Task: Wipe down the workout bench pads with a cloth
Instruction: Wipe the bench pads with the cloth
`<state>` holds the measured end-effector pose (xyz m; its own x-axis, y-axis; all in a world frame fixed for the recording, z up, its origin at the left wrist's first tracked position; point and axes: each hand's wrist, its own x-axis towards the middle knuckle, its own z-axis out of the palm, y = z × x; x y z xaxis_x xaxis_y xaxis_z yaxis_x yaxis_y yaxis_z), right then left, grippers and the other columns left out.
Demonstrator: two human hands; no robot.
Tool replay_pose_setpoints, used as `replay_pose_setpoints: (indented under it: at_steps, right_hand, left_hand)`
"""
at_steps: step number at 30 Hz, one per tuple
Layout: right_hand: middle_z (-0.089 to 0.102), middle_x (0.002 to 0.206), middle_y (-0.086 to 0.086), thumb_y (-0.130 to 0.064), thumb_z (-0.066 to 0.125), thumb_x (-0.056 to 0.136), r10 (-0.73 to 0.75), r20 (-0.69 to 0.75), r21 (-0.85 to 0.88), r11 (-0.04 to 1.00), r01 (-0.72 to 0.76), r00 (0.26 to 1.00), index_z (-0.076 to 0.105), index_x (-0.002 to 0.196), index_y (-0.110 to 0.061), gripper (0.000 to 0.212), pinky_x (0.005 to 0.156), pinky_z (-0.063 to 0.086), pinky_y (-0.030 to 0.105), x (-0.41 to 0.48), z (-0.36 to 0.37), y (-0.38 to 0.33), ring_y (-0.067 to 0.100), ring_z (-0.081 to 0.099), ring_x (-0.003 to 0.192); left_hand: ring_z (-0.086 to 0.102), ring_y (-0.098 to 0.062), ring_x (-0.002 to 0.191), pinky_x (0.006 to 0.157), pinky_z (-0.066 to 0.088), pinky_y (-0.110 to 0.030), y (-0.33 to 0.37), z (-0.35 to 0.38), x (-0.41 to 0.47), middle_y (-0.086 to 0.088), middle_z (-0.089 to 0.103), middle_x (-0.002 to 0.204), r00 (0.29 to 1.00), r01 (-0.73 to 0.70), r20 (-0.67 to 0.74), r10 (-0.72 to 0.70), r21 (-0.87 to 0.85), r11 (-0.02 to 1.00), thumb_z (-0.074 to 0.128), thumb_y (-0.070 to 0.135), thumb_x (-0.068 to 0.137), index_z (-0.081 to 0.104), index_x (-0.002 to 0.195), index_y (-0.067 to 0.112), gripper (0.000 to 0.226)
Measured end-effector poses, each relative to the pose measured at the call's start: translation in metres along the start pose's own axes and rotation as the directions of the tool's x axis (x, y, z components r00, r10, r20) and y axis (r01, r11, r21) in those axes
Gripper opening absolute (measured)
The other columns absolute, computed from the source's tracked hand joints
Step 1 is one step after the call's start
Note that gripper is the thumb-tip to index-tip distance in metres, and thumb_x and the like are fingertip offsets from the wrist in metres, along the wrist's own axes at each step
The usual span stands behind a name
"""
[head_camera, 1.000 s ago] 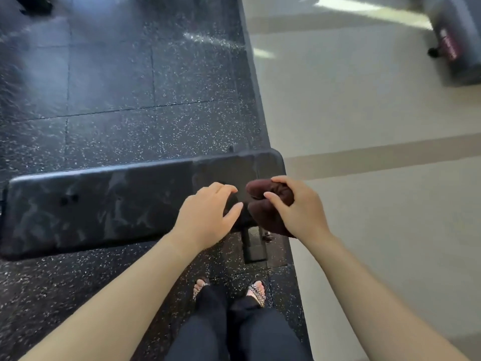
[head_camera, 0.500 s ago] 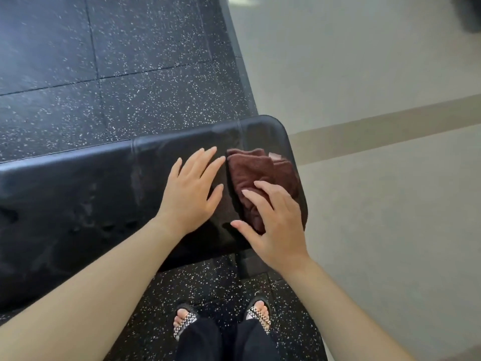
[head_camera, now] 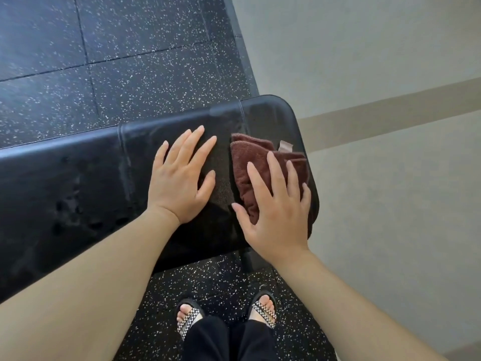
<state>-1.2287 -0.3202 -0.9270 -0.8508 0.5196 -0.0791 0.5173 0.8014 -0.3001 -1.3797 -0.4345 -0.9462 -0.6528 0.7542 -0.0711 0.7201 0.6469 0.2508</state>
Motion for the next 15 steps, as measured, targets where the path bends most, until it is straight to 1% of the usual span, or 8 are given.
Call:
replay_pose_setpoints:
  at_steps: [3, 6, 8, 10, 12, 15]
  right_hand:
    - [0.031, 0.151, 0.008, -0.055, 0.048, 0.085, -0.006, -0.026, -0.034, 0.999, 0.005, 1.0, 0.037, 0.139, -0.029, 0.062, 0.1, 0.031, 0.059, -0.008, 0.003, 0.001, 0.036, 0.027, 0.137]
    - [0.044, 0.143, 0.005, -0.049, 0.051, 0.085, 0.077, -0.14, 0.034, 0.997, -0.073, 0.987, 0.049, 0.131, -0.032, 0.049, 0.095, 0.037, 0.056, 0.022, 0.004, -0.002, 0.034, 0.038, 0.13]
    - [0.046, 0.141, 0.003, -0.047, 0.05, 0.085, 0.13, -0.175, 0.068, 0.99, -0.119, 0.976, 0.051, 0.129, -0.033, 0.046, 0.094, 0.037, 0.056, 0.048, 0.004, -0.006, 0.034, 0.039, 0.129]
    - [0.046, 0.141, 0.003, -0.045, 0.05, 0.086, 0.151, -0.177, 0.078, 0.987, -0.139, 0.973, 0.05, 0.13, -0.033, 0.045, 0.096, 0.036, 0.058, 0.059, 0.004, -0.007, 0.033, 0.038, 0.13]
    - [0.043, 0.142, 0.003, -0.044, 0.05, 0.087, 0.164, -0.166, 0.073, 0.985, -0.154, 0.972, 0.048, 0.131, -0.034, 0.046, 0.097, 0.036, 0.057, 0.052, 0.004, -0.008, 0.032, 0.036, 0.131]
    - [0.034, 0.149, 0.003, -0.051, 0.048, 0.087, 0.166, -0.085, 0.058, 0.985, -0.161, 0.983, 0.04, 0.137, -0.034, 0.053, 0.1, 0.032, 0.056, 0.02, 0.0, -0.015, 0.032, 0.029, 0.135]
  left_hand:
    - [0.022, -0.021, 0.141, 0.113, 0.01, -0.046, 0.0, 0.001, 0.001, 0.0, 0.027, 0.153, 1.0, 0.0, -0.007, 0.0, 0.0, 1.0, 0.033, 0.042, 0.087, 0.034, 0.144, 0.025, 0.06]
    - [0.022, -0.021, 0.14, 0.113, 0.01, -0.045, -0.001, 0.003, 0.001, 0.0, 0.028, 0.153, 1.0, 0.004, -0.023, -0.004, 0.009, 1.0, 0.034, 0.042, 0.086, 0.035, 0.144, 0.025, 0.06]
    - [0.023, -0.021, 0.14, 0.113, 0.01, -0.045, -0.002, 0.004, 0.001, 0.0, 0.028, 0.153, 1.0, 0.0, -0.029, 0.001, 0.012, 1.0, 0.034, 0.042, 0.086, 0.035, 0.143, 0.025, 0.06]
    - [0.023, -0.021, 0.14, 0.113, 0.011, -0.045, -0.002, 0.004, 0.001, -0.001, 0.028, 0.153, 0.999, -0.007, -0.031, 0.007, 0.012, 1.0, 0.034, 0.042, 0.086, 0.035, 0.144, 0.025, 0.06]
    - [0.022, -0.022, 0.14, 0.113, 0.01, -0.045, -0.002, 0.003, 0.002, -0.001, 0.028, 0.153, 0.999, -0.009, -0.033, 0.009, 0.009, 1.0, 0.034, 0.042, 0.086, 0.035, 0.144, 0.025, 0.06]
    - [0.022, -0.022, 0.14, 0.113, 0.01, -0.046, -0.002, 0.003, 0.001, -0.001, 0.028, 0.153, 1.0, -0.002, -0.026, 0.003, 0.01, 1.0, 0.034, 0.042, 0.086, 0.034, 0.144, 0.025, 0.06]
